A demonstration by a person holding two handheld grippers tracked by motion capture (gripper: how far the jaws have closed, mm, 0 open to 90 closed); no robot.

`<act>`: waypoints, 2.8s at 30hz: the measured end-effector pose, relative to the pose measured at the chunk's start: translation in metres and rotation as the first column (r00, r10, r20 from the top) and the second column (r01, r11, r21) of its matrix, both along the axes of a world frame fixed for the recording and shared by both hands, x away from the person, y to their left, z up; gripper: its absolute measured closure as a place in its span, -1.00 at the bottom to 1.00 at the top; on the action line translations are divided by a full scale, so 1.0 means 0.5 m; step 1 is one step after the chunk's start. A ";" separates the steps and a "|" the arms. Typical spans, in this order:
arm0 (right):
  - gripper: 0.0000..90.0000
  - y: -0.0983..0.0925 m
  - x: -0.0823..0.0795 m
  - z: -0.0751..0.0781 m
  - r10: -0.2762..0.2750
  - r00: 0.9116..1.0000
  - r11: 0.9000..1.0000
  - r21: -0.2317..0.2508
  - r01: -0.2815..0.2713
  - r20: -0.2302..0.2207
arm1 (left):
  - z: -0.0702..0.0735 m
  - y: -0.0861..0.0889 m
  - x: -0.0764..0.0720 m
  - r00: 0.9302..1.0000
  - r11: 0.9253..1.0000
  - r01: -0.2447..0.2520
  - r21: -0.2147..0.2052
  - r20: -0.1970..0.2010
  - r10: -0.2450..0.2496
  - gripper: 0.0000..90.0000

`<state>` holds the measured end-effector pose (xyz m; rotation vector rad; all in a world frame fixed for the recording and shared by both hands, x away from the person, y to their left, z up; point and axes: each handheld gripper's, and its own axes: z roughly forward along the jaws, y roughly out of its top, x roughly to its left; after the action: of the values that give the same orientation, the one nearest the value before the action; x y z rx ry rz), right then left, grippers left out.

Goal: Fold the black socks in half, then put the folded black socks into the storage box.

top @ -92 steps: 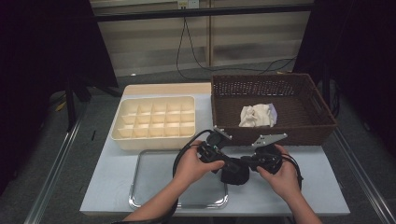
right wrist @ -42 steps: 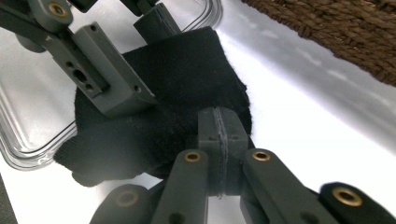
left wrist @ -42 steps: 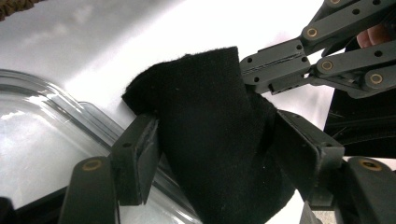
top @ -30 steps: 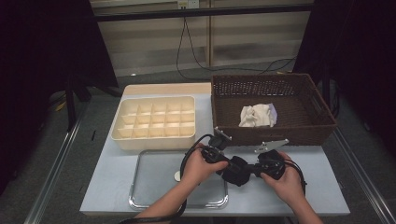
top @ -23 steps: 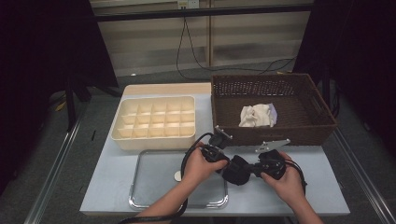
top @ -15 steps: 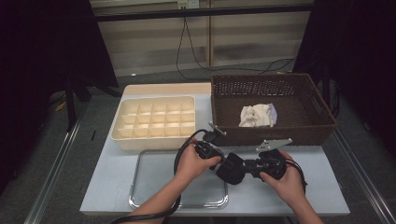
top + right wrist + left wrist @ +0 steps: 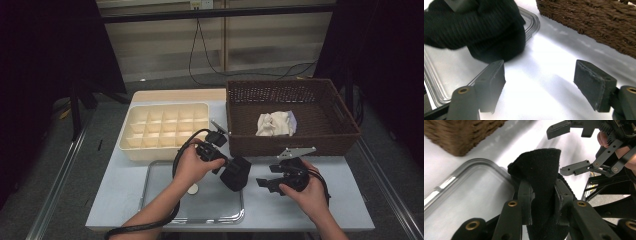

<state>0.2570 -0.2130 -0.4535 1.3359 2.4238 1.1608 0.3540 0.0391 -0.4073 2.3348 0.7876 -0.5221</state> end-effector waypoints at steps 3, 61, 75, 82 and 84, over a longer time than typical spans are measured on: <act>-0.51 0.000 0.000 0.003 -0.007 1.000 1.000 -0.002 0.007 0.008 | 0.009 0.007 0.002 1.000 1.000 -0.007 0.006 0.003 0.007 0.60; -0.81 0.011 0.003 0.000 0.066 0.998 0.998 -0.005 -0.066 0.000 | 0.165 0.118 0.138 0.981 0.982 -0.174 0.079 0.105 0.165 0.59; -0.81 0.013 0.003 0.000 0.065 0.998 0.998 -0.005 -0.065 0.001 | 0.140 0.139 0.171 0.964 0.961 -0.250 0.114 0.119 0.237 0.59; -0.81 0.014 0.003 -0.002 0.068 0.998 0.998 -0.003 -0.068 -0.001 | 0.106 0.153 0.186 0.959 0.951 -0.274 0.144 0.118 0.259 0.58; -0.81 0.014 0.004 -0.002 0.070 0.998 0.998 -0.003 -0.070 0.001 | 0.099 0.153 0.187 0.955 0.947 -0.288 0.141 0.116 0.273 0.58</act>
<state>0.2588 -0.2060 -0.4545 1.2587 2.4893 1.1739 0.4475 0.1156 -0.3580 2.3134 1.1283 -0.2301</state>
